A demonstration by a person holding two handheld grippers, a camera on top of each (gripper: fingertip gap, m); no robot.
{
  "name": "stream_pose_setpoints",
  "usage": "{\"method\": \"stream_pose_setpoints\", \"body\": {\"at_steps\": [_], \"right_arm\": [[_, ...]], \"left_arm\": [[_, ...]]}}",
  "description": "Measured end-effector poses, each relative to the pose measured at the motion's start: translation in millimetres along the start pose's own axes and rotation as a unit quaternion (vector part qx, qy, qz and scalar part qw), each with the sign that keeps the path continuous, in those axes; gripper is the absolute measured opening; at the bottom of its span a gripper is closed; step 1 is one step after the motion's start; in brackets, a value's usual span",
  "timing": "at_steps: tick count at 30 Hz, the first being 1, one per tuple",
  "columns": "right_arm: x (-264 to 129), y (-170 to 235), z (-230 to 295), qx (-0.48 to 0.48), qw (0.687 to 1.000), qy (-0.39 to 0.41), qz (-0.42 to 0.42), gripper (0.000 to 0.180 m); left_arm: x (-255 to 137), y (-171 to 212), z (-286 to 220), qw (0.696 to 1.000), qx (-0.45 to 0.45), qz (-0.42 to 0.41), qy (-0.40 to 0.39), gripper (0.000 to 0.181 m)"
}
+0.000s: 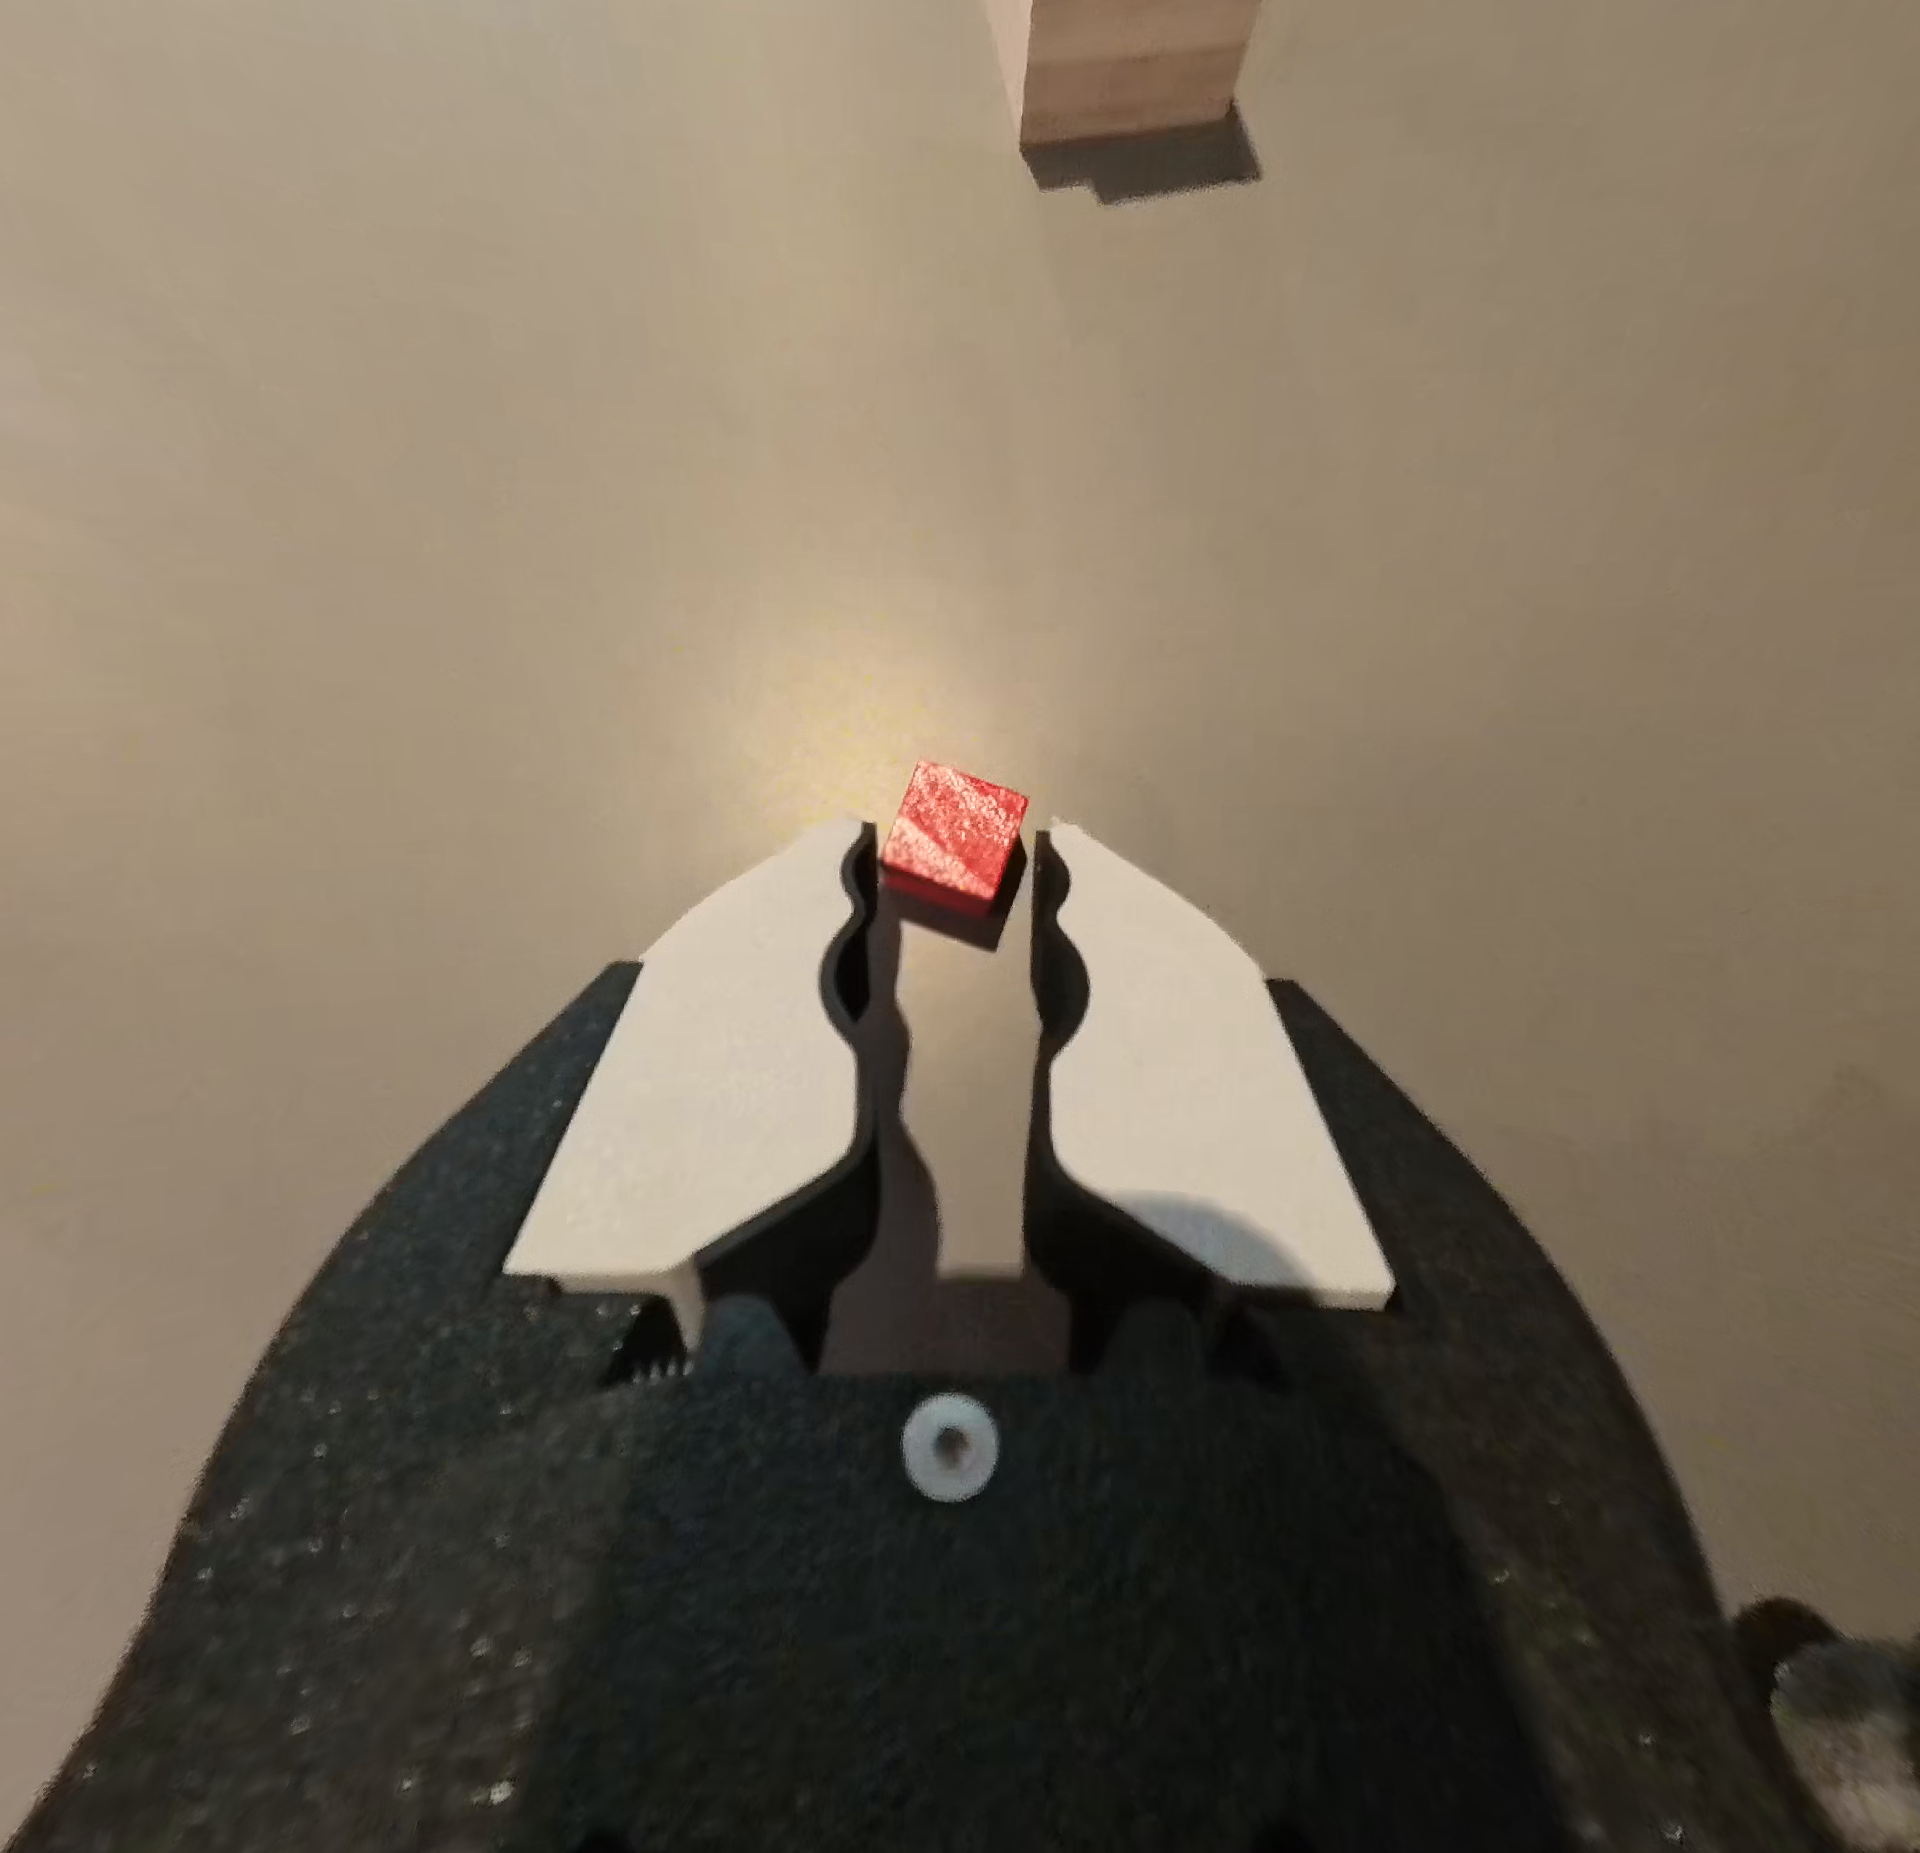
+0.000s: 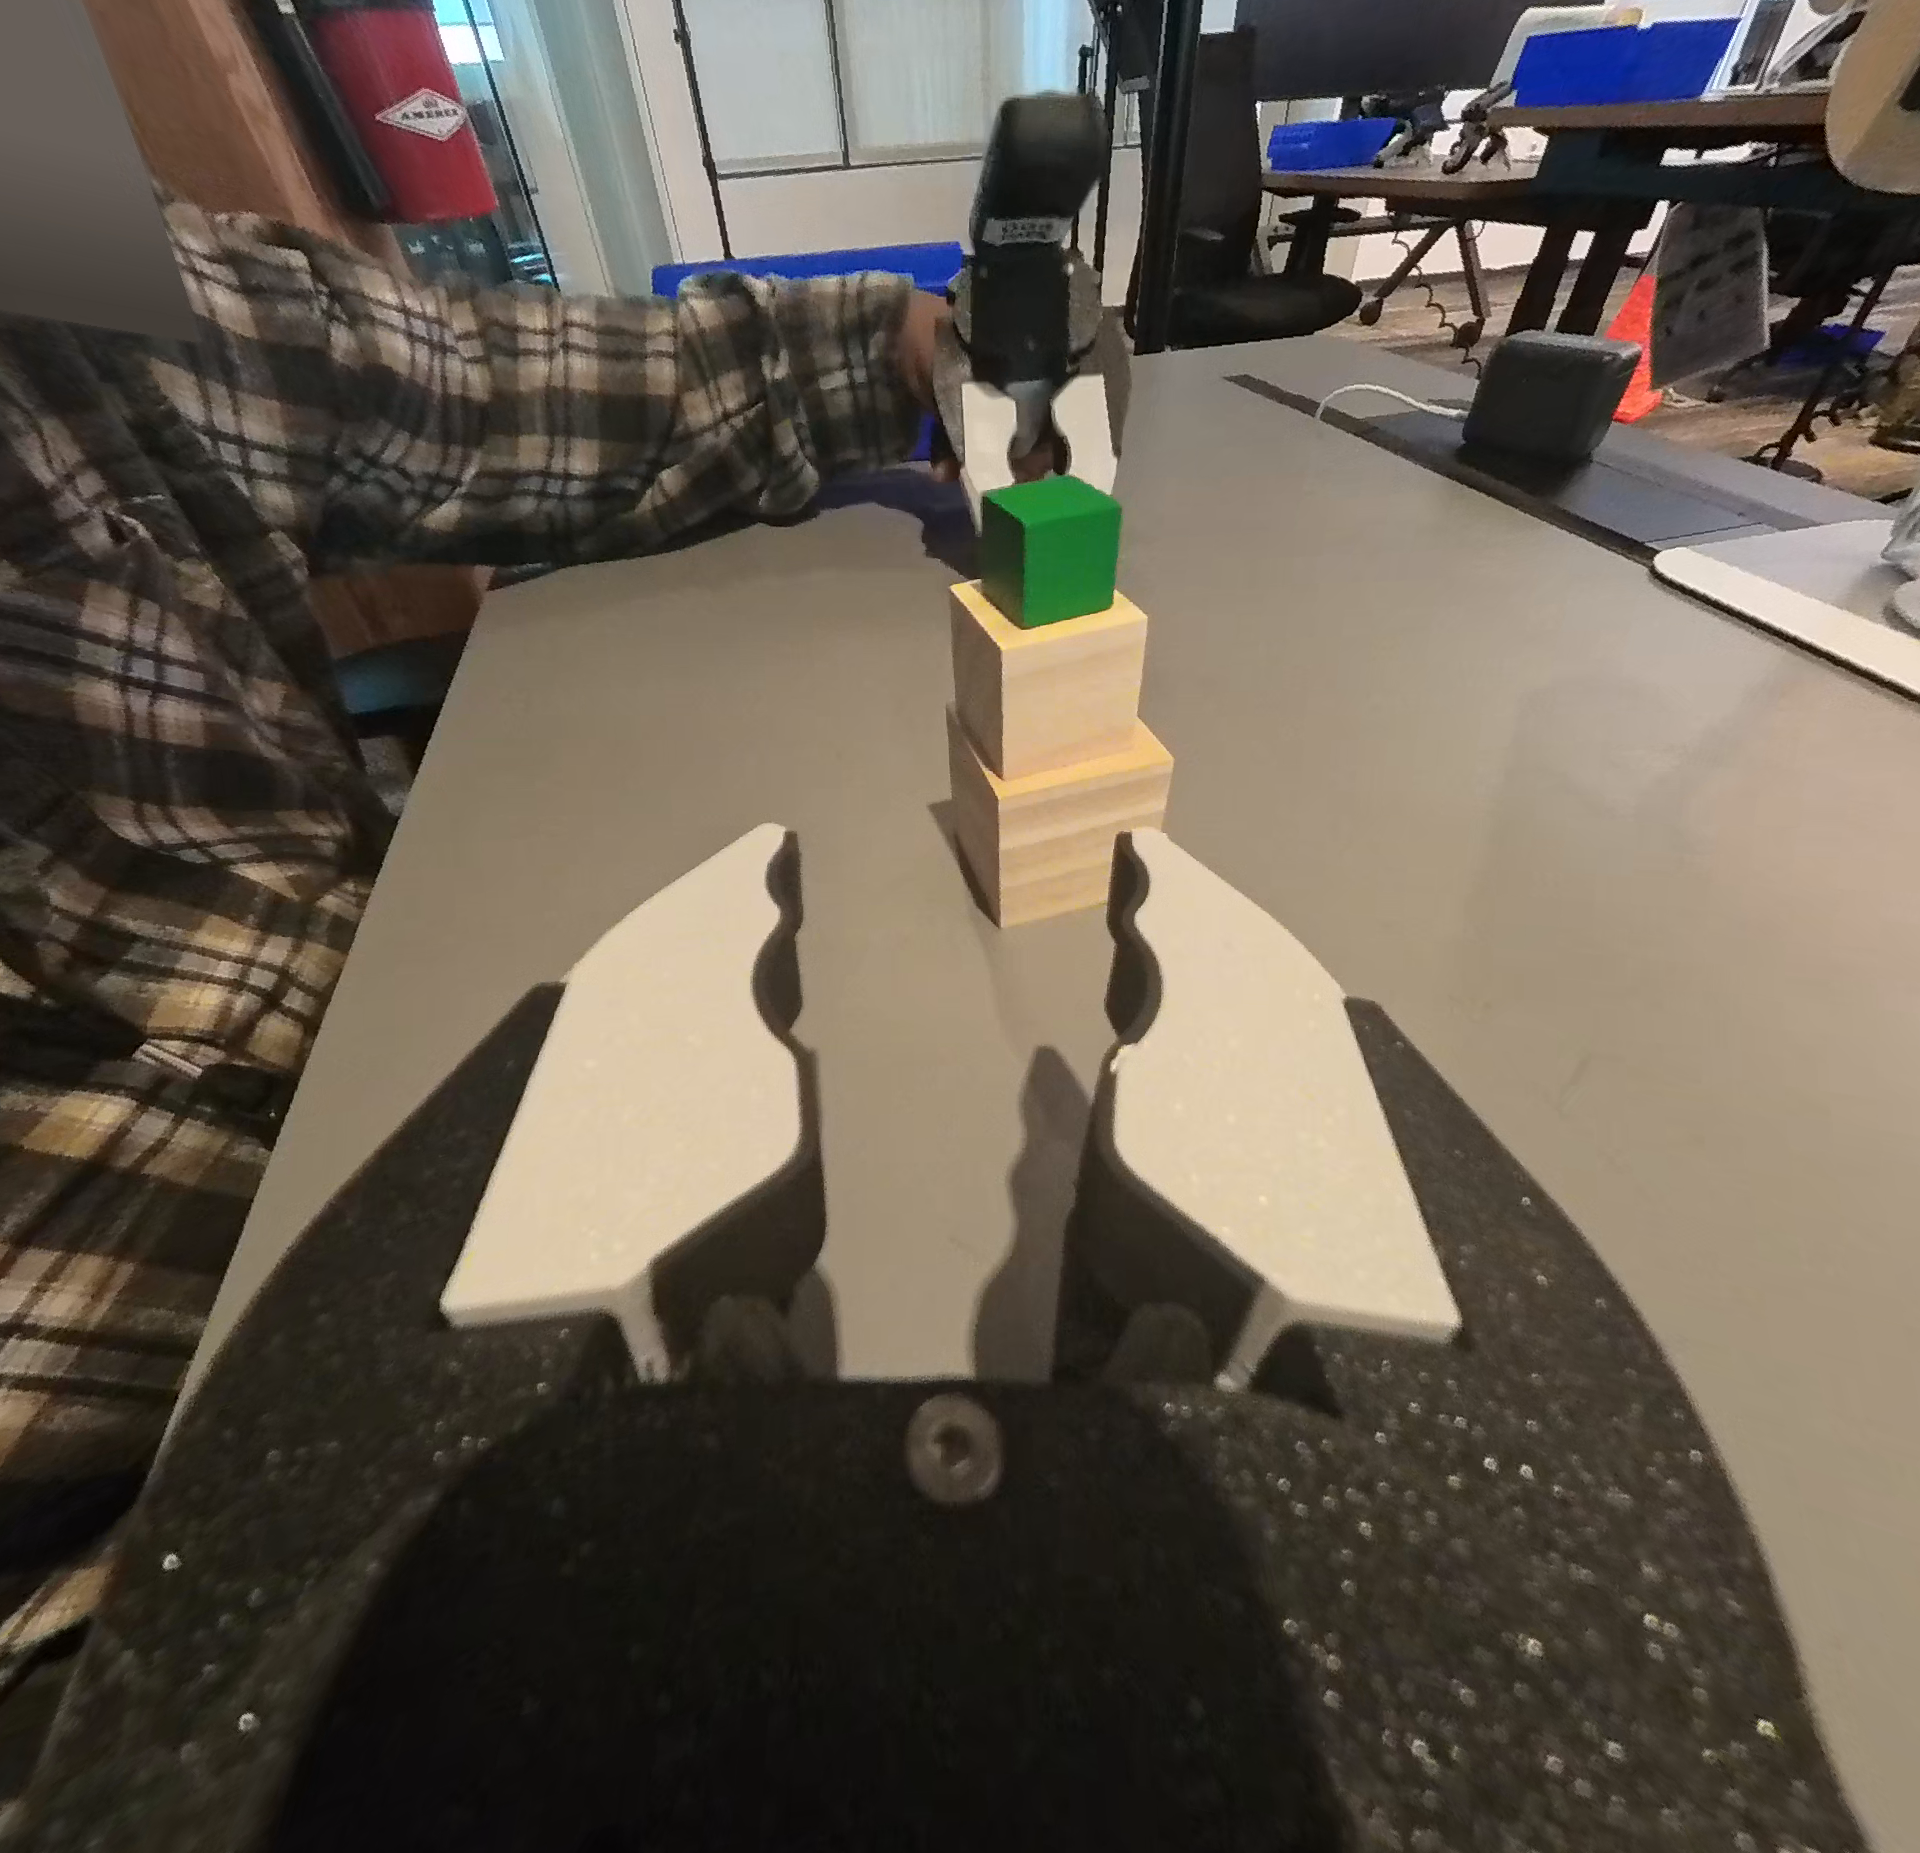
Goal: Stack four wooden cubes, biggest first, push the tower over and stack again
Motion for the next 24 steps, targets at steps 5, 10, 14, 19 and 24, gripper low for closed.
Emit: {"method": "stream_pose_setpoints", "body": {"at_steps": [5,10,14,19,24], "right_arm": [[-1,0,0,-0.002,1.0,0.002,-0.003,0.056],[-1,0,0,0.002,1.0,0.001,-0.004,0.055],[-2,0,-2,0.01,1.0,0.003,-0.008,0.053],[-2,0,-3,0.013,1.0,0.009,-0.01,0.052],[-2,0,-3,0.013,1.0,0.012,-0.011,0.052]], "left_arm": [[6,-2,1,0.999,0.006,0.031,0.001,0.023],[-7,-27,2,0.999,-0.015,-0.019,-0.033,0.022],[-27,-84,-8,0.99,-0.081,-0.082,-0.077,0.022],[-22,-159,-38,0.978,-0.156,-0.093,-0.106,0.022],[-8,-197,-56,0.972,-0.184,-0.09,-0.113,0.022]]}}
Point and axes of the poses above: each gripper's, where its closed fingertips meet, x out along the fingers, y out of its underside, z = x × y across the jaws, the point moved 9 cm from there along -x, back along the fingers, and after that the axes turned 10 degrees about z, right-handed, at the moved point
